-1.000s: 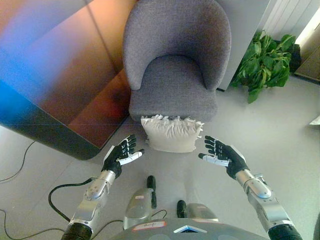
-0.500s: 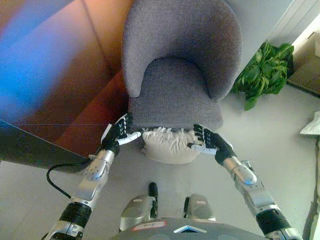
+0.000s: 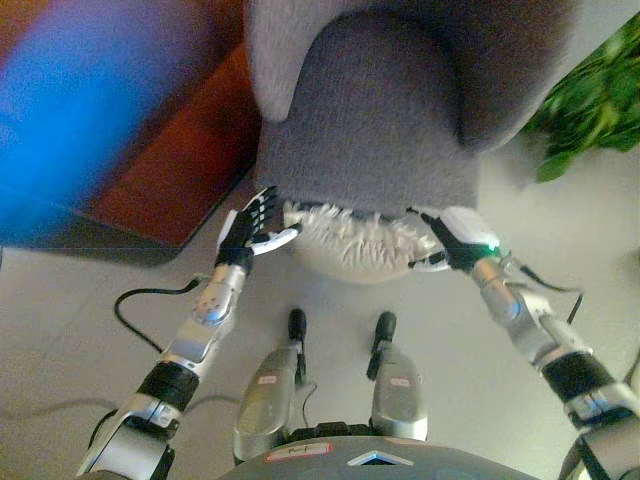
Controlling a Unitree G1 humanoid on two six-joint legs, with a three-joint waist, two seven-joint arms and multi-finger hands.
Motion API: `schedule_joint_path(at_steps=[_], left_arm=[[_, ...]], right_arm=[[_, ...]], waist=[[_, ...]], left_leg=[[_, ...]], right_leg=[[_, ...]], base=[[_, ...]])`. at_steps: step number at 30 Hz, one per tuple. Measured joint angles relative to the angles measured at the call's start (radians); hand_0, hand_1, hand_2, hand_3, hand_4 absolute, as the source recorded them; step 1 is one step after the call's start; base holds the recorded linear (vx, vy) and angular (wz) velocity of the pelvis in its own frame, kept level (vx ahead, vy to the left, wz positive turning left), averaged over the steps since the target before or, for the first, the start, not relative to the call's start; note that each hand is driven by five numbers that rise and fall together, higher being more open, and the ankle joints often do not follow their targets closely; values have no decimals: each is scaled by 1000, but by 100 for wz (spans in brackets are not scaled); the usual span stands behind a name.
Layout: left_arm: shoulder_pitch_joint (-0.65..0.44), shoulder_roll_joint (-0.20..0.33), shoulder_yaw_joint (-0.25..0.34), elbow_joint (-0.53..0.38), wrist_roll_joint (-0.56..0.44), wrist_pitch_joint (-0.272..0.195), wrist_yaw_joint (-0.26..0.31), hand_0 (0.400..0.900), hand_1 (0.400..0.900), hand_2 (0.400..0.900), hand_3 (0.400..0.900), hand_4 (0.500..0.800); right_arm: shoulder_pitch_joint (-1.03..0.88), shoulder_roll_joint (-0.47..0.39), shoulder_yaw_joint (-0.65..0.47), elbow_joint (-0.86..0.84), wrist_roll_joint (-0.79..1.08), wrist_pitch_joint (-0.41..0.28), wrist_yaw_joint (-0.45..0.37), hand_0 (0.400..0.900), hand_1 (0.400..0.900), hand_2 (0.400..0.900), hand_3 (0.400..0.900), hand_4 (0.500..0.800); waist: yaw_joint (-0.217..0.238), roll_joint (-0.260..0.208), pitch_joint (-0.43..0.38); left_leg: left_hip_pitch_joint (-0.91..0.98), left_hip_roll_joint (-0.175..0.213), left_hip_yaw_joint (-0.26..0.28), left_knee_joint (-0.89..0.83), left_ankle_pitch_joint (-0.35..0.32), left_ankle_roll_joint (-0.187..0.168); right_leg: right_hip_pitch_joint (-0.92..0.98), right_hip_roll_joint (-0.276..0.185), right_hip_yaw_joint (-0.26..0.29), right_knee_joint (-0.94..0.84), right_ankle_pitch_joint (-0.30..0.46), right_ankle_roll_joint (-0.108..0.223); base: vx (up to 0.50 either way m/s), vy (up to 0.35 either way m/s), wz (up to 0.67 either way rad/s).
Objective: Pick up the pillow and put it on the sofa.
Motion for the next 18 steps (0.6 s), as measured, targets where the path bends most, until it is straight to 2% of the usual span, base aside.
schedule_joint_path(at_steps=[2, 5, 9, 12, 18], left_arm=[[-49, -9, -26, 2, -1, 0, 4, 900, 900, 900, 900, 800], [-160, -26, -34, 16, -1, -1, 19, 900, 900, 900, 900, 800], [-340, -39, -44, 99, 1, -10, 98, 900, 900, 900, 900, 800], [-402, -41, -42, 131, 9, -31, 148, 900, 900, 900, 900, 800], [-484, -44, -62, 205, 13, -36, 220, 900, 900, 900, 900, 800]], right_arm=[[-102, -1, 34, 33, 0, 2, -9, 900, 900, 900, 900, 800], [-189, 4, 48, 62, 0, 3, -28, 900, 900, 900, 900, 800], [-282, 33, 93, 166, 1, 10, -65, 900, 900, 900, 900, 800], [-332, 54, 129, 229, 2, 15, -106, 900, 900, 900, 900, 800], [-473, 86, 169, 329, 14, 33, -187, 900, 900, 900, 900, 800]], waist=[[-6, 7, 47], [-9, 7, 107], [-12, 7, 127], [-12, 7, 130], [-18, 5, 131]], left_leg=[[-46, 16, 14, 6, 12, -7], [-128, 15, 17, 43, 19, -11], [-271, 2, 12, 121, 13, -11], [-371, -4, 13, 199, -4, -10], [-605, -7, 13, 404, -63, -1]], right_leg=[[-76, 6, 15, 56, -19, -16], [-177, -3, 31, 131, -41, -26], [-335, -24, 53, 246, -72, -34], [-434, -39, 74, 323, -92, -39], [-649, -59, 111, 495, -130, -56]], base=[[-125, 0, -1], [-146, 22, 4], [-139, 56, 3], [-106, 51, 4], [-68, 47, 2]])
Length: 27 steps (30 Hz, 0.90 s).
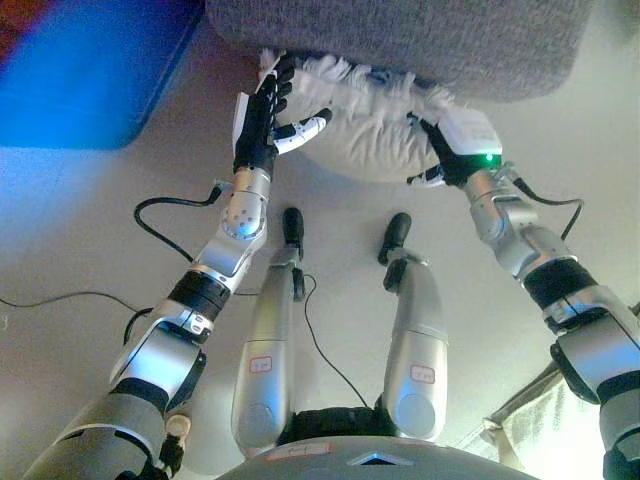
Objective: Pick up the pillow and put it on the sofa.
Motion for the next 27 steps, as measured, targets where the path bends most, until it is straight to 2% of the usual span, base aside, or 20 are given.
schedule_joint_path(at_steps=[3, 9, 12, 13, 14, 15, 27], left_arm=[[-66, 1, -18, 38, -1, 0, 20, 900, 900, 900, 900, 800], [-203, -11, -74, 103, -7, -7, 68, 900, 900, 900, 900, 800], [-268, -21, -91, 132, -14, -6, 80, 900, 900, 900, 900, 800], [-284, -22, -95, 142, -15, -7, 82, 900, 900, 900, 900, 800], [-301, -24, -105, 158, -16, -7, 82, 900, 900, 900, 900, 800], [-316, -29, -110, 168, -20, -6, 82, 900, 900, 900, 900, 800], [-375, -43, -109, 188, -45, -5, 86, 900, 900, 900, 900, 800]], right_arm=[[-102, 23, 1, 65, 36, 7, -44, 900, 900, 900, 900, 800], [-220, 81, 9, 161, 89, 36, -150, 900, 900, 900, 900, 800], [-282, 97, 32, 214, 128, 43, -169, 900, 900, 900, 900, 800], [-297, 100, 33, 224, 139, 45, -168, 490, 490, 490, 490, 554], [-311, 101, 34, 237, 152, 45, -166, 490, 490, 490, 490, 554], [-321, 101, 34, 244, 164, 47, -164, 400, 400, 400, 400, 500], [-379, 93, 33, 252, 213, 61, -120, 400, 400, 400, 400, 500]], waist=[[-14, -3, 2], [-8, -9, 6], [-2, -8, 5], [1, -8, 5], [5, -8, 5], [8, -8, 5], [37, -7, 3]], left_leg=[[-119, -1, 5, 85, -13, -3], [-245, -7, 15, 166, -14, 2], [-290, -13, 15, 184, -12, 1], [-300, -13, 15, 187, -12, 1], [-309, -14, 15, 192, -12, 1], [-315, -15, 15, 194, -12, 1], [-343, -17, 14, 197, -16, 1]], right_leg=[[-115, -13, 17, 79, -12, -4], [-248, -29, 46, 165, -22, -1], [-297, -31, 59, 187, -24, -3], [-309, -31, 62, 190, -24, -3], [-317, -31, 64, 195, -24, -4], [-324, -32, 66, 198, -26, -4], [-352, -33, 65, 201, -26, -10]], base=[[-24, 29, 8], [40, 35, 7], [22, 42, 2], [27, 39, 1], [31, 36, 0], [33, 50, -5], [5, 7, -1]])
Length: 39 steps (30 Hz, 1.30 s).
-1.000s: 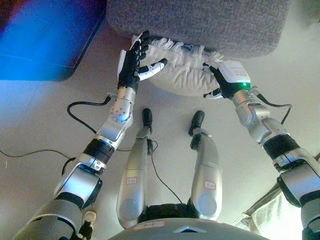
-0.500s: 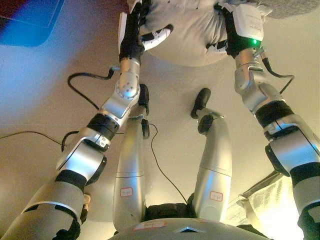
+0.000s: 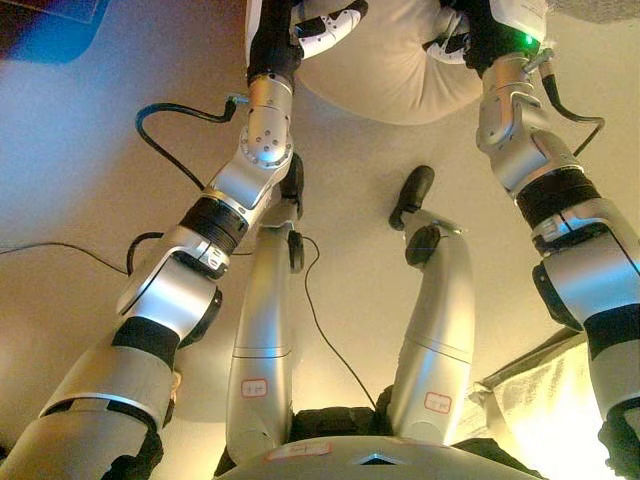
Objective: Pick up the pillow and put it on the sofa.
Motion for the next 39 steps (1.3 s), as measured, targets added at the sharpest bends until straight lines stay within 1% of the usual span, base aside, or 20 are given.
schedule_joint_path(at_steps=[8, 9, 11, 12, 13, 15, 17, 18, 20, 23, 24, 27, 29, 31, 32, 34, 36, 37, 38, 39], left_arm=[[5, 1, 10, -7, 0, 0, 3, 900, 900, 900, 900, 800], [13, 0, 16, -12, 0, 0, 1, 900, 900, 900, 900, 800], [51, -2, 51, -43, -1, 3, 0, 900, 900, 900, 900, 800], [86, -4, 71, -56, -1, 4, -2, 900, 900, 900, 900, 800], [129, -9, 109, -91, -9, 2, -3, 900, 900, 900, 900, 800], [213, -5, 139, -117, -10, -1, 4, 900, 900, 900, 900, 800], [290, -6, 181, -163, -9, 1, 3, 900, 900, 900, 900, 800], [326, -7, 201, -170, -8, 2, 4, 900, 900, 900, 900, 800], [426, -11, 244, -192, -7, 0, 11, 900, 900, 900, 900, 800], [511, 6, 288, -234, 3, -4, 35, 900, 900, 900, 900, 800], [536, 12, 314, -258, 12, 0, 24, 900, 900, 900, 900, 800], [613, 14, 330, -295, 32, -4, 18, 900, 900, 900, 900, 800], [663, 19, 360, -339, 50, -1, -4, 900, 900, 900, 900, 800], [717, 21, 371, -358, 54, -1, -26, 900, 900, 900, 900, 800], [747, 21, 384, -371, 55, -2, -44, 900, 900, 900, 900, 800], [803, 23, 401, -380, 55, -2, -59, 900, 900, 900, 900, 800], [845, 23, 428, -385, 54, -1, -85, 900, 900, 900, 900, 800], [877, 23, 442, -391, 54, -2, -97, 900, 900, 900, 900, 800], [903, 24, 451, -392, 54, -1, -102, 900, 900, 900, 900, 800], [918, 24, 461, -395, 54, -1, -114, 900, 900, 900, 900, 800]], right_arm=[[8, -7, -2, -21, 8, 0, 3, 400, 400, 400, 400, 500], [18, -13, -3, -41, 8, 5, 4, 400, 400, 400, 400, 500], [61, -25, -8, -105, -7, 16, 5, 400, 400, 400, 400, 500], [98, -32, -22, -146, -17, 19, 6, 400, 400, 400, 400, 500], [157, -36, -53, -209, -35, 19, 6, 400, 400, 400, 400, 500], [250, -30, -77, -265, -62, 16, 5, 400, 400, 400, 400, 500], [351, -36, -103, -359, -102, 15, 10, 400, 400, 400, 400, 500], [398, -34, -113, -389, -124, 14, 11, 400, 400, 400, 400, 500], [520, -25, -132, -455, -155, 12, 18, 400, 400, 400, 400, 500], [639, -36, -184, -537, -186, -5, 23, 400, 400, 400, 400, 500], [673, -27, -218, -572, -186, -6, 43, 400, 400, 400, 400, 500], [782, -29, -253, -641, -198, -19, 51, 400, 400, 400, 400, 500], [828, -30, -288, -715, -205, -26, 81, 400, 400, 400, 400, 500], [892, -33, -312, -787, -206, -36, 103, 400, 400, 400, 400, 500], [924, -32, -327, -830, -206, -42, 115, 400, 400, 400, 400, 500], [971, -33, -355, -904, -206, -68, 128, 400, 400, 400, 400, 500], [987, -32, -393, -956, -205, -95, 143, 400, 400, 400, 400, 500], [986, -28, -398, -960, -205, -113, 148, 400, 400, 400, 400, 500], [985, -26, -402, -961, -197, -130, 151, 400, 400, 400, 400, 500], [982, -27, -407, -961, -178, -142, 152, 400, 400, 400, 400, 500]], waist=[[3, 0, 0], [3, 0, 0], [0, 0, 0], [3, -1, 0], [2, -1, 0], [3, -2, -4], [3, -4, -2], [3, -7, 0], [2, -28, 6], [2, -46, -3], [2, -63, 13], [-1, -69, 0], [6, -71, -1], [4, -72, -25], [8, -78, -40], [9, -84, -102], [8, -96, -151], [14, -105, -178], [21, -108, -214], [31, -112, -232]], left_leg=[[5, 0, 1, -5, 0, 0], [9, -3, 3, -5, 10, 2], [27, 3, -2, -14, -3, 0], [47, 1, -1, -24, 9, 0], [78, 1, 1, -40, 11, 1], [141, -1, 2, -67, 10, 2], [197, -1, -3, -85, 6, 3], [236, -1, -3, -84, -1, 4], [348, 4, 2, -92, -24, 11], [468, -1, 4, -103, -49, 21], [526, -4, 11, -104, -53, 24], [670, -4, 3, -150, -73, 34], [762, -4, 5, -194, -71, 40], [857, -3, 7, -252, -69, 47], [904, -3, 17, -288, -65, 51], [962, -11, 27, -351, -62, 54], [1026, -24, 39, -413, -52, 53], [1060, -24, 57, -449, -44, 58], [1081, -23, 64, -472, -37, 57], [1105, -22, 75, -502, -35, 55]], right_leg=[[3, 1, 0, -5, -1, 0], [6, 0, 1, -6, 0, -1], [28, 2, -8, -15, -3, 0], [49, 3, -12, -25, 2, 4], [76, 2, -14, -43, 0, 1], [137, 3, -18, -70, -2, 4], [200, 3, -30, -92, -2, 9], [246, 6, -36, -102, -2, 14], [365, 16, -36, -133, -8, 23], [502, 17, -37, -169, -13, 32], [557, 12, -35, -183, -12, 40], [731, 5, -70, -267, 1, 62], [841, -2, -107, -340, 8, 67], [953, -7, -148, -426, 23, 81], [1005, -9, -163, -474, 36, 88], [1067, -14, -184, -555, 70, 101], [1136, -16, -197, -645, 135, 111], [1164, -12, -190, -688, 154, 126], [1183, -6, -193, -726, 171, 130], [1198, 3, -191, -756, 178, 129]], base=[[1, 5, -4], [-3, -1, -3], [-47, 3, 0], [-86, 3, 1], [-86, 16, 0], [13, 25, -9], [34, 57, -15], [40, 52, -12], [49, 37, -9], [80, 54, -7], [139, 88, -7], [126, 68, -3], [214, 75, -13], [149, 42, -7], [109, 48, -3], [198, 64, -27], [183, 16, -43], [89, -15, -32], [125, -15, -42], [116, 6, -31]])
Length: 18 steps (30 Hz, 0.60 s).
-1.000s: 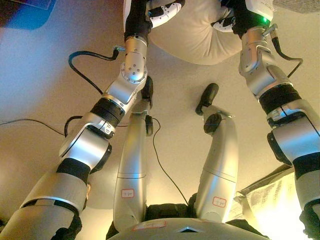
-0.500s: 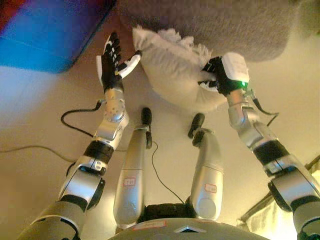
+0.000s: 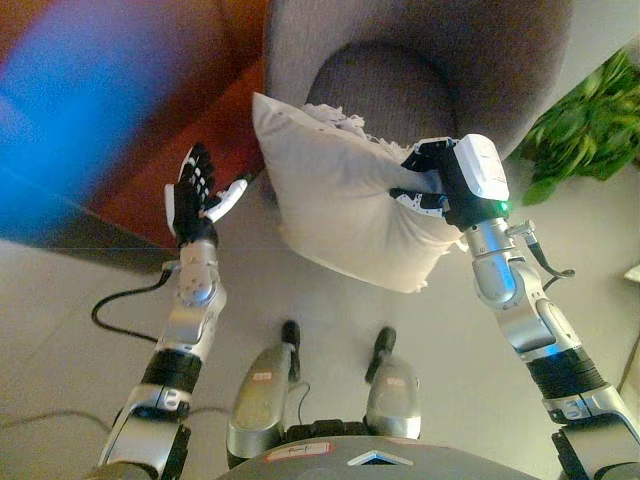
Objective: Pick up the pillow and put it on the sofa.
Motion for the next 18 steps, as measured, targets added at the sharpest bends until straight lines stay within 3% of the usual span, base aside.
schedule_joint_path(at_steps=[5, 9, 12, 15, 18], left_arm=[[20, 2, 37, -8, -2, 1, -24, 900, 900, 900, 900, 800], [18, 5, 50, -10, -24, 0, -49, 900, 900, 900, 900, 800], [25, 8, 40, -7, -57, 0, -70, 900, 900, 900, 900, 800], [26, 8, 8, 7, -90, 0, -98, 900, 900, 900, 900, 800], [38, 14, -33, 43, -105, -2, -125, 900, 900, 900, 900, 800]], right_arm=[[-50, -2, -3, 12, 93, -7, 31, 400, 400, 400, 400, 500], [-127, -24, -2, 134, 195, -8, 43, 400, 400, 400, 400, 500], [-258, -57, 38, 320, 263, -3, 44, 400, 400, 400, 400, 500], [-473, -118, 173, 619, 325, 21, 47, 400, 400, 400, 400, 500], [-634, -118, 250, 901, 369, 33, 45, 400, 400, 400, 400, 500]], waist=[[27, -11, -15], [32, -42, -57], [49, -53, -65], [76, -56, -69], [112, -50, -72]], left_leg=[[117, 9, 12, -126, 21, -17], [121, 28, -29, -174, 42, -36], [117, 36, -55, -185, 50, -48], [87, 40, -78, -187, 62, -62], [48, 49, -116, -194, 81, -75]], right_leg=[[83, 28, -12, -74, 11, -2], [106, 55, -38, -110, 10, -2], [126, 70, -42, -139, 10, -2], [125, 82, -69, -173, 11, -3], [116, 100, -83, -191, 8, -12]], base=[[91, -13, 6], [99, -86, 30], [63, -95, 30], [27, -91, 26], [-27, -115, 42]])
